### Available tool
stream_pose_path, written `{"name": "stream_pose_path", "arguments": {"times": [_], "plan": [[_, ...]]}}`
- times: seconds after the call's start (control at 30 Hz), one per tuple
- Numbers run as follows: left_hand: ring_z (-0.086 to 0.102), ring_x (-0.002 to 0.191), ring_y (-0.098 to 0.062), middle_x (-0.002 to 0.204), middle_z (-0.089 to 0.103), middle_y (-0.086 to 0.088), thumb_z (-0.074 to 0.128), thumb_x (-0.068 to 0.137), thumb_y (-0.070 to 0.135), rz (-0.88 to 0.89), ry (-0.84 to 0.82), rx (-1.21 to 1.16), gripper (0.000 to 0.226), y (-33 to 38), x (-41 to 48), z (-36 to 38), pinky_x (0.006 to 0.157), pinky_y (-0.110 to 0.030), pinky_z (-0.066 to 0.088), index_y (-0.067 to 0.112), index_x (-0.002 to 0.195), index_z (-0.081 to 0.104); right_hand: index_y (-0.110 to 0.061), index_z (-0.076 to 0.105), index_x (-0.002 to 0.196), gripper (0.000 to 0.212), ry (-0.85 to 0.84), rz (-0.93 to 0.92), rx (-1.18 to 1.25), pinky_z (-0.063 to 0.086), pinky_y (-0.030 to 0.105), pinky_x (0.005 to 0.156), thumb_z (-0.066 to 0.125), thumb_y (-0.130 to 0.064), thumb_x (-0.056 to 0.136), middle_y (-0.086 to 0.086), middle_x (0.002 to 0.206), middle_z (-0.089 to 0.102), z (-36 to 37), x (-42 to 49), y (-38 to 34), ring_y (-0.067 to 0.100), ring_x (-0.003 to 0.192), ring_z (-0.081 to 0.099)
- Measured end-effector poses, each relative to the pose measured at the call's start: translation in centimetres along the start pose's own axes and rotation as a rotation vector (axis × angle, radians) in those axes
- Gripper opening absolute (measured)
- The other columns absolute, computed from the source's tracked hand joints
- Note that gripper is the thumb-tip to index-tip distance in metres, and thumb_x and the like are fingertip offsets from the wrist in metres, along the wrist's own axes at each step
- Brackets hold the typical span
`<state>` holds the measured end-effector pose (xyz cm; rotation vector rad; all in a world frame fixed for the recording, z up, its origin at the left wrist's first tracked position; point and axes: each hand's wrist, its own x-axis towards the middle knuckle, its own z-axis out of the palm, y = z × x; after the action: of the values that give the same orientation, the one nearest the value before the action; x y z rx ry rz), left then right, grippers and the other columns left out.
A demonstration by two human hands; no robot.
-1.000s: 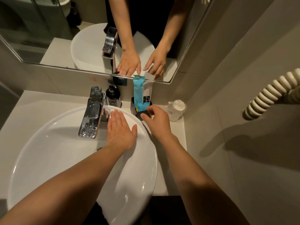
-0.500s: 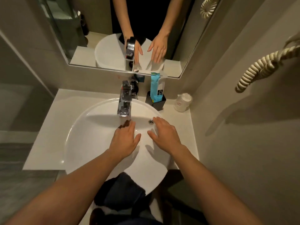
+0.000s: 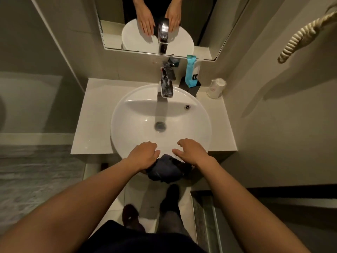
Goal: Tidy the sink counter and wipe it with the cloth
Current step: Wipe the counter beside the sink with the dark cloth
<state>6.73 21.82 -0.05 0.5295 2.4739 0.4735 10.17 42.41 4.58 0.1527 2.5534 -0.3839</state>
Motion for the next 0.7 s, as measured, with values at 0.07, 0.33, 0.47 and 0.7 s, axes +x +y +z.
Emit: {"name": "stream_pose_path", "arguments": {"times": [0.07, 0.33, 0.47, 0.7], "plan": [[0.061, 0.108, -0.030, 0.124, 0.065, -0.014, 0.038, 0.104, 0.036, -0.018, -0.037, 0.029, 0.040, 0.0, -0.3, 0.5, 0.094, -0.043, 0.049, 0.008, 0.122, 0.061, -0.013, 0.054, 0.139, 0.055, -0.041, 0.047, 0.003, 0.047, 0.039, 0.101, 0.052, -0.050, 0.099, 0.009, 0.139, 0.060, 0.9, -0.2, -0.2, 0.028, 0.121, 0.058], [0.051, 0.119, -0.032, 0.127, 0.057, -0.013, 0.041, 0.102, 0.034, -0.136, -0.118, 0.332, 0.037, 1.0, -0.2, 1.2, 0.099, -0.043, 0.039, 0.012, 0.123, 0.061, -0.010, 0.057, 0.093, 0.027, -0.101, 0.152, 0.058, 0.046, 0.033, 0.074, 0.058, -0.037, 0.096, 0.008, 0.089, 0.059, 3.5, 1.6, -1.7, 0.027, 0.089, 0.063], [0.056, 0.110, -0.031, 0.119, 0.064, -0.012, 0.045, 0.101, 0.036, -0.173, -0.128, 0.317, 0.030, 1.4, 0.0, 1.5, 0.095, -0.041, 0.040, 0.013, 0.111, 0.062, -0.007, 0.058, 0.104, 0.027, -0.138, 0.161, 0.088, 0.048, 0.033, 0.078, 0.063, -0.032, 0.095, 0.011, 0.096, 0.060, 3.8, 3.1, -2.4, 0.024, 0.087, 0.058], [0.055, 0.105, -0.028, 0.113, 0.063, -0.010, 0.052, 0.101, 0.031, -0.245, -0.187, 0.256, 0.024, 1.5, 0.1, 1.3, 0.095, -0.042, 0.039, 0.014, 0.114, 0.062, -0.006, 0.059, 0.095, 0.019, -0.183, 0.151, 0.220, 0.046, 0.032, 0.071, 0.064, -0.025, 0.094, 0.011, 0.087, 0.059, 4.5, 3.8, -2.1, 0.024, 0.081, 0.059]]}}
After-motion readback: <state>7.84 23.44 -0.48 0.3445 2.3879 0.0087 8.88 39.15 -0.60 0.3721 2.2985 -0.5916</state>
